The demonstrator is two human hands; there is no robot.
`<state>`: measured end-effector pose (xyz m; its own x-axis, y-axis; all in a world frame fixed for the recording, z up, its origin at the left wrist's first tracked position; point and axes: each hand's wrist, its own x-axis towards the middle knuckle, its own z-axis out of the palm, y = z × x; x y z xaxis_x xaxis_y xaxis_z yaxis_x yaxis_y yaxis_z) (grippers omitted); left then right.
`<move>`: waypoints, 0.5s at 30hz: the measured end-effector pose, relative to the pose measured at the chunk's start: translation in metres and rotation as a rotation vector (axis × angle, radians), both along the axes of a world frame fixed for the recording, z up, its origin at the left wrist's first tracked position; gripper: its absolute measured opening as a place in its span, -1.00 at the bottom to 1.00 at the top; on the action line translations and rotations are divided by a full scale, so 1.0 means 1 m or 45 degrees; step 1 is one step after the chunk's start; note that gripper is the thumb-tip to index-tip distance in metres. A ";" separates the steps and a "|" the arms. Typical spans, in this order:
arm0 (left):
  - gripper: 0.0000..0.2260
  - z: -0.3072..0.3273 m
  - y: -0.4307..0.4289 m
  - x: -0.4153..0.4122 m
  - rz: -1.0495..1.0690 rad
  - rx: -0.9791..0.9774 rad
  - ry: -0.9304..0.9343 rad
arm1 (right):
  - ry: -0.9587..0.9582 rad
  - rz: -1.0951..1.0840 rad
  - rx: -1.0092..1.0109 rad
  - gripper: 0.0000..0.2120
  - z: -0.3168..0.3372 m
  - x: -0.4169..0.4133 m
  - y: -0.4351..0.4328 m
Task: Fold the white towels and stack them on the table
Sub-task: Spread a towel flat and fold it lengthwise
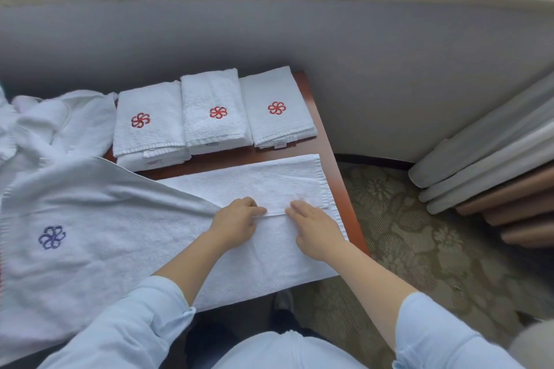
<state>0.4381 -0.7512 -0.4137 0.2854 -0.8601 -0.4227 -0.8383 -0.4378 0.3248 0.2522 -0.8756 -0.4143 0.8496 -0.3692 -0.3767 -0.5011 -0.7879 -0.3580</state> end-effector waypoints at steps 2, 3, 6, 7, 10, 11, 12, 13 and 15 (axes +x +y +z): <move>-0.56 0.000 -0.004 -0.005 -0.041 0.020 0.001 | 0.019 -0.063 -0.004 -0.39 0.001 -0.003 -0.004; -0.54 0.000 -0.006 -0.008 -0.058 0.030 0.003 | 0.035 -0.096 -0.007 -0.39 0.002 -0.005 -0.006; -0.51 -0.001 -0.017 -0.018 -0.124 0.048 0.025 | 0.112 -0.159 -0.017 -0.38 0.005 -0.016 -0.015; -0.51 0.000 -0.022 -0.023 -0.145 0.047 0.035 | 0.143 -0.165 -0.024 -0.37 0.005 -0.020 -0.018; -0.51 0.002 -0.034 -0.036 -0.216 0.035 0.077 | 0.258 -0.198 -0.026 -0.33 0.009 -0.032 -0.026; -0.51 0.003 -0.036 -0.039 -0.243 0.036 0.098 | 0.296 -0.210 -0.021 -0.31 0.010 -0.034 -0.027; -0.51 0.005 -0.037 -0.041 -0.264 0.036 0.120 | 0.328 -0.216 -0.018 -0.31 0.011 -0.036 -0.028; -0.51 0.007 -0.036 -0.043 -0.271 0.032 0.138 | 0.351 -0.213 -0.016 -0.31 0.013 -0.036 -0.028; -0.51 0.011 -0.028 -0.043 -0.233 -0.003 0.154 | 0.354 -0.200 -0.005 -0.33 0.017 -0.032 -0.026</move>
<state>0.3955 -0.7790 -0.4026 0.0721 -0.8940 -0.4422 -0.8586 -0.2812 0.4285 0.2204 -0.9013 -0.3968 0.6469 -0.4898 -0.5845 -0.6949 -0.6942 -0.1873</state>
